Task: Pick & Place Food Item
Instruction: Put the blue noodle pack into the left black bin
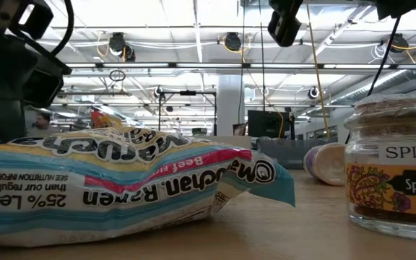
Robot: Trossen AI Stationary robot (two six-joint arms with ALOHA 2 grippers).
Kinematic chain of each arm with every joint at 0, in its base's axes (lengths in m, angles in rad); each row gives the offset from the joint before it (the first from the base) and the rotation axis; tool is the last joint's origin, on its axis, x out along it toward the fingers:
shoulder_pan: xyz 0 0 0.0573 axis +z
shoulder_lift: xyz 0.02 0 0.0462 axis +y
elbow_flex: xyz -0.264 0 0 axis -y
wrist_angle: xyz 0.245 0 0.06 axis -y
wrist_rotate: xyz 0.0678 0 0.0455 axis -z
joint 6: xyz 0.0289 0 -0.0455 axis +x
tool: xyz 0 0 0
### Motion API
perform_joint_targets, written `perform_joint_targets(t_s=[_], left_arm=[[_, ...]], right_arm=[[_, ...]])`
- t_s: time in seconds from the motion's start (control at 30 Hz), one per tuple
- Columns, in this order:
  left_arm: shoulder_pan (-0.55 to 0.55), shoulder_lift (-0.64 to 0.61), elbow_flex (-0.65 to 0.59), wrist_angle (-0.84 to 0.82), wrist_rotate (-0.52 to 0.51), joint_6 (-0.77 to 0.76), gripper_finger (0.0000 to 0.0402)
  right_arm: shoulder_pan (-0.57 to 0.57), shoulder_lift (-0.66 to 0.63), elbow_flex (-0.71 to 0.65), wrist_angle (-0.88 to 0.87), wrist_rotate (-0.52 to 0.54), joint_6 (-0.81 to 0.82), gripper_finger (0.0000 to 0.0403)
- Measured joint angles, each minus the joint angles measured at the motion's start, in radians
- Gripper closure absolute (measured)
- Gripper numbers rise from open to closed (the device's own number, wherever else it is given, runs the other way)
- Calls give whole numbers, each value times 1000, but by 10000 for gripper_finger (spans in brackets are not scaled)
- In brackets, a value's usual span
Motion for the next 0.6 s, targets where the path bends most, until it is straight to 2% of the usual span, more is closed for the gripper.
perform_joint_targets(t_s=[0.23,0.5,0.6], left_arm=[[0,11,-36,22,34,1,215],[12,117,-47,235,56,57,215],[13,148,-45,267,60,57,215]], right_arm=[[-3,0,0,0,0,-28,238],[-37,0,0,0,2,-31,238],[-49,0,0,1,2,-27,238]])
